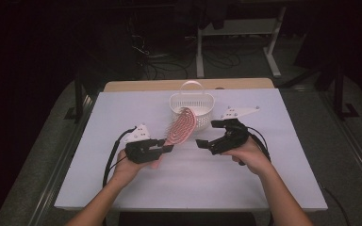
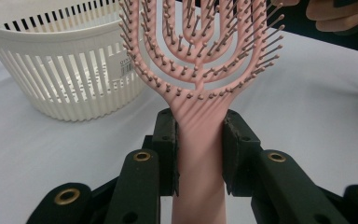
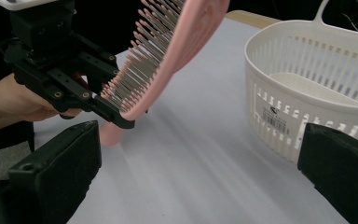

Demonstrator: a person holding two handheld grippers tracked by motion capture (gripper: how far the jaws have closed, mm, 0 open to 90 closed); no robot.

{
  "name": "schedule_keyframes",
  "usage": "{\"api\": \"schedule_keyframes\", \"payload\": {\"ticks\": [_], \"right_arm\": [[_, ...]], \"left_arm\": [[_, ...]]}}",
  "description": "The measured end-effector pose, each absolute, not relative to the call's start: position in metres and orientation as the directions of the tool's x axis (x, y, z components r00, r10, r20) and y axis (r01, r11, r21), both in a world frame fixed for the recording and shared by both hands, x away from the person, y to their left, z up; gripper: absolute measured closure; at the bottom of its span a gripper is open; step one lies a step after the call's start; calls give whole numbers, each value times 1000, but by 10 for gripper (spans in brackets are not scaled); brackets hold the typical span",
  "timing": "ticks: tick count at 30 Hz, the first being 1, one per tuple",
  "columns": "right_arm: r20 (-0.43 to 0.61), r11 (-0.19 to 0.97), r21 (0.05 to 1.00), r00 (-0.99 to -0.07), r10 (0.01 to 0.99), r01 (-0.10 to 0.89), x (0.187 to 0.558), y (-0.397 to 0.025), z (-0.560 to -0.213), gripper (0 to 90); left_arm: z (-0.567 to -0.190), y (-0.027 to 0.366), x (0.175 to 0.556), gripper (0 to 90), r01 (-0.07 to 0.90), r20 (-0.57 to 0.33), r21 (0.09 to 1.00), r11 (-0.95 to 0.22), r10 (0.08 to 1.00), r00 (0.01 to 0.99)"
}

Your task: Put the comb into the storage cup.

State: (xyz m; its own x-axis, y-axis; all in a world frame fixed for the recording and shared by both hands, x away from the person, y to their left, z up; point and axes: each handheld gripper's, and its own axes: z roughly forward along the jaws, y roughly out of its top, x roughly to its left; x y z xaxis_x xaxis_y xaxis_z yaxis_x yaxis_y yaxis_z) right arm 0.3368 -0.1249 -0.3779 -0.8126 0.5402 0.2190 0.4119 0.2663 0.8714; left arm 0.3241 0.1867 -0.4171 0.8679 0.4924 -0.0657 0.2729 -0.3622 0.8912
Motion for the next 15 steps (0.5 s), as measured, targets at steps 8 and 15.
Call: {"api": "schedule_keyframes", "payload": {"ticks": [8,15], "right_arm": [[217,267,876,-824,523,401,341,-115,-375,0],[215,258,885,-832,512,388,340,-110,-373,0]], "left_arm": [[-418,186,323,704,269,-60,895,-357,500,864],[-419,180,322,704,258,-45,894,-366,499,866]]}}
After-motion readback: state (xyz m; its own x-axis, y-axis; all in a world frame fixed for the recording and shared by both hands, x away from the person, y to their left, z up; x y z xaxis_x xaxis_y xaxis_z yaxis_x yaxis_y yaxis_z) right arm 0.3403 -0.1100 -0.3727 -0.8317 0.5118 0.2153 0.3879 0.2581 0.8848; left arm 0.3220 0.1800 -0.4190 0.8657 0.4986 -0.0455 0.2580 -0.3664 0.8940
